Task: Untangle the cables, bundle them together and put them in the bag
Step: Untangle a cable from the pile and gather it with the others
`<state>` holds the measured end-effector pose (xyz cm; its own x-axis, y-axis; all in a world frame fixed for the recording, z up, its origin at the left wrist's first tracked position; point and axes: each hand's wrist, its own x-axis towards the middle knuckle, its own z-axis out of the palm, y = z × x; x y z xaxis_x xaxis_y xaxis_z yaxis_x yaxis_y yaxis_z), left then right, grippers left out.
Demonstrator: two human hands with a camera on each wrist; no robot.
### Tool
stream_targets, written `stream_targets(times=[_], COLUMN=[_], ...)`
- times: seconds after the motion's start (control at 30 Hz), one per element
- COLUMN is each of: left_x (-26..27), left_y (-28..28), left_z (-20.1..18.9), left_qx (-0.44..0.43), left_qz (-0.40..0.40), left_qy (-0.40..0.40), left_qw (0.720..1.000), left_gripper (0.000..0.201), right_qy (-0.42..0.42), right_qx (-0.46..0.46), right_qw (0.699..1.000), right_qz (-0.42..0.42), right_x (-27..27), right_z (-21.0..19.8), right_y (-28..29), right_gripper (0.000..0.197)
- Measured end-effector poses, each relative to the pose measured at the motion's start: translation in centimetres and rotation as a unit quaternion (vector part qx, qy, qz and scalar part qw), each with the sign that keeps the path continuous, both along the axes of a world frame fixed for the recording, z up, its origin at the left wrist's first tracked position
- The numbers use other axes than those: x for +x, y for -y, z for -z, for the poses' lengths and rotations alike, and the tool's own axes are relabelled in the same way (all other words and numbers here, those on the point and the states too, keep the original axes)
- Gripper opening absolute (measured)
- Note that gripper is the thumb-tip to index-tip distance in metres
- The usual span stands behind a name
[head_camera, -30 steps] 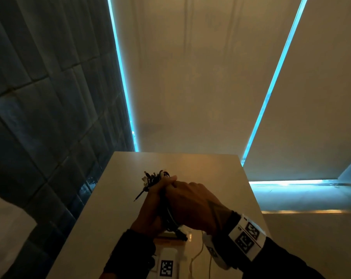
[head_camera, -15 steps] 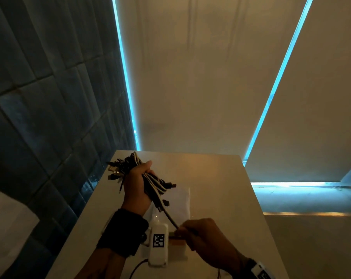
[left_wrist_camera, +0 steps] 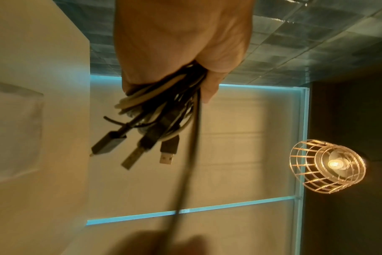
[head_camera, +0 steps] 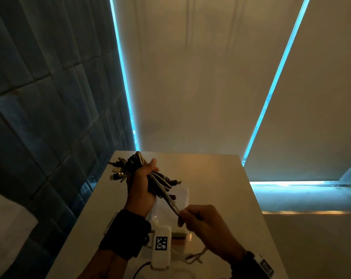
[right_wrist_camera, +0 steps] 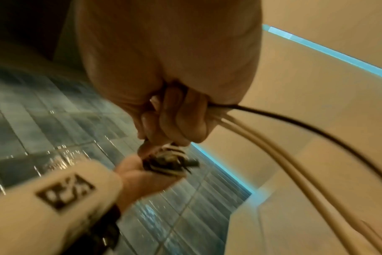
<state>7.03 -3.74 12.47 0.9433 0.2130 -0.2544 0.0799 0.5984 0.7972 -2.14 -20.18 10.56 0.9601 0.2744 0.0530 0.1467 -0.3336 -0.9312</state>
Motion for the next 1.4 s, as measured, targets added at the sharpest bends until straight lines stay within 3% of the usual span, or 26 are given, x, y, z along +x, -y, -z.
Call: stream_targets(times=[0.23, 0.47, 0.57, 0.67, 0.8, 0.87, 0.97, 1.03, 1.13, 1.17, 1.3, 1.4], left_x=[-0.6, -2.1, -3.0, -3.8, -4.3, -4.2, -4.6, -5.0, -5.3, -5.3, -5.4, -5.2], left_y=[0.7, 1.8, 1.9, 1.5, 1.2, 1.2, 1.8, 2.1, 1.9, 1.7, 0.9, 0.6], left_z=[-1.5, -3.0, -3.3, -3.2, -2.1, -1.4, -1.2, -1.5, -1.7, -1.5, -1.4, -1.8], left_qx=[-0.094, -0.176, -0.168, -0.114, 0.076, 0.148, 0.123, 0.112, 0.106, 0.094, 0.072, 0.117], left_qz=[0.086, 0.185, 0.251, 0.33, 0.342, 0.331, 0.356, 0.388, 0.391, 0.386, 0.391, 0.417], left_qy=[0.021, 0.06, 0.067, 0.06, 0.058, 0.053, 0.028, 0.032, 0.053, 0.056, 0.065, 0.083], left_qw=[0.992, 0.965, 0.951, 0.935, 0.935, 0.93, 0.926, 0.914, 0.913, 0.916, 0.915, 0.898], left_gripper=[0.025, 0.017, 0.021, 0.011, 0.005, 0.021, 0.045, 0.038, 0.014, 0.013, 0.043, 0.034], right_qy=[-0.079, -0.139, -0.088, 0.001, 0.056, 0.073, 0.099, 0.118, 0.139, 0.145, 0.17, 0.163], right_qx=[0.041, -0.027, -0.089, -0.141, -0.18, -0.192, -0.211, -0.2, -0.2, -0.208, -0.233, -0.237], right_qw=[0.996, 0.986, 0.99, 0.99, 0.982, 0.977, 0.968, 0.968, 0.964, 0.962, 0.954, 0.954], right_qz=[-0.015, -0.086, -0.069, -0.028, -0.029, -0.054, -0.088, -0.096, -0.102, -0.098, -0.084, -0.089], right_x=[0.2, 1.1, 2.4, 4.8, 7.7, 8.5, 8.9, 9.0, 9.2, 9.4, 10.0, 10.5], right_z=[4.1, 6.8, 6.8, 4.9, -0.5, -3.2, -6.0, -6.9, -7.7, -8.0, -8.8, -8.8], right_y=[0.8, 1.8, 2.6, 4.5, 5.9, 5.8, 4.9, 4.4, 4.5, 4.8, 6.4, 7.5], right_gripper=[0.032, 0.034, 0.032, 0.031, 0.027, 0.023, 0.018, 0.015, 0.016, 0.017, 0.023, 0.027])
